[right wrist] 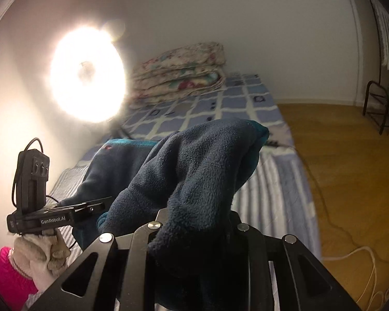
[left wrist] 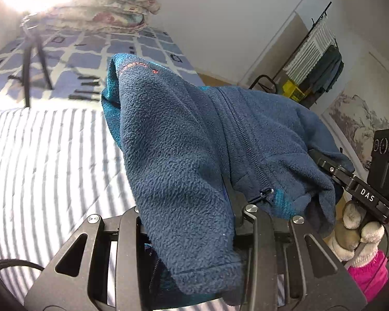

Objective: Fold large clothes

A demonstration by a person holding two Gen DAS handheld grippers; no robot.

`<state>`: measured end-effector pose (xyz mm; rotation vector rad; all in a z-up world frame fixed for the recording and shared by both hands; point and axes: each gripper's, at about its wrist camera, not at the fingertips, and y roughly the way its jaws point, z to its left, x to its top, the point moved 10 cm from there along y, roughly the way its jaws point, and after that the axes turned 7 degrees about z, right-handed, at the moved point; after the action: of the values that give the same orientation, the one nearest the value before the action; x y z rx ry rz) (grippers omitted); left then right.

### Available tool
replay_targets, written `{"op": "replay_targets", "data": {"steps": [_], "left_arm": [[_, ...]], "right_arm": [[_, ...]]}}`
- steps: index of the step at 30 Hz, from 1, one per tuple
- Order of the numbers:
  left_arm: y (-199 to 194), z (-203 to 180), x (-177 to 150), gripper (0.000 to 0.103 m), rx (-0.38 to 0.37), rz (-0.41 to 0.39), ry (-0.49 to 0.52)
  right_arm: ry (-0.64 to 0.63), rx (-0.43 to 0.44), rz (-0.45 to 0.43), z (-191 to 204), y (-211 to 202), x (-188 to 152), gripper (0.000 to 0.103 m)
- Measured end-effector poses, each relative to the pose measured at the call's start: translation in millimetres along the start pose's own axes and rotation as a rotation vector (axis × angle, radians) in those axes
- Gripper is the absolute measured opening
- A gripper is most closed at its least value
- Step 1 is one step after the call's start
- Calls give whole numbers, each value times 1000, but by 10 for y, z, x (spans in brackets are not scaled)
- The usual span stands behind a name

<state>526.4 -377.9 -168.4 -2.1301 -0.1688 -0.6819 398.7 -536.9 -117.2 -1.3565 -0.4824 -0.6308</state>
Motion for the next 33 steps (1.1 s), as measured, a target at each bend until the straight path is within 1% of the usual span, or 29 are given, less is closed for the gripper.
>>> {"op": "replay_targets", "data": {"steps": [3,5,7,8,10,11,12,13,14,15,16,18,19,20,22,24,25,28,30,33], "left_arm": [[259,-81,233,34,3,-38,29],[449,-97,344,34,-19,-68,37],[692,-31,406,34,-44,-79,32],[866,37,414,34,-36,-72,32],[1162,183,348,34,-9,-49,34],[1375,318,247,34,24,-36,36],[1451,420,191,35,35,-42,20],[1453,428,208,36,0,-43,-10],[1415,433,276,41,-55,-74,-17],[1448,478,273,41,-59,-59,-42],[1474,502,264,41,-52,-53,-46],[1467,464,266,41,-38,-67,-14],[1475,468,267,41,-39,-64,-15],[1484,486,276,42,-53,-62,-25],[1493,501,282,43,-55,-61,-30],[1497,498,274,44,-51,-58,-29],[1497,503,271,46,-47,-58,-33],[1486,495,244,48,-46,-60,-32],[1491,500,246,48,-41,-60,-33],[1490,515,259,48,-40,-65,-33]], "right_arm": [[-13,-31,-14,-186,116,186,22],[-7,-55,-26,-369,217,302,22],[15,-70,-37,-531,296,353,22],[27,-89,-38,-666,393,366,22],[39,-130,-8,-866,590,304,22],[52,-163,36,-1018,795,211,22],[52,-187,72,-1104,941,124,22],[45,-218,103,-1187,1081,39,22],[26,-263,133,-1304,1248,-81,23],[28,-260,142,-1368,1313,-161,24],[48,-240,131,-1439,1330,-202,29],[143,-166,66,-1634,1311,-209,45],[177,-169,51,-1729,1318,-227,61],[197,-165,37,-1752,1306,-261,64],[228,-122,7,-1782,1289,-283,64],[221,-129,-3,-1759,1277,-280,64],[214,-146,-5,-1750,1268,-276,65],[221,-193,-15,-1789,1233,-278,74],[239,-216,-20,-1823,1201,-278,75],[251,-259,-43,-1808,1033,-292,75]]}}
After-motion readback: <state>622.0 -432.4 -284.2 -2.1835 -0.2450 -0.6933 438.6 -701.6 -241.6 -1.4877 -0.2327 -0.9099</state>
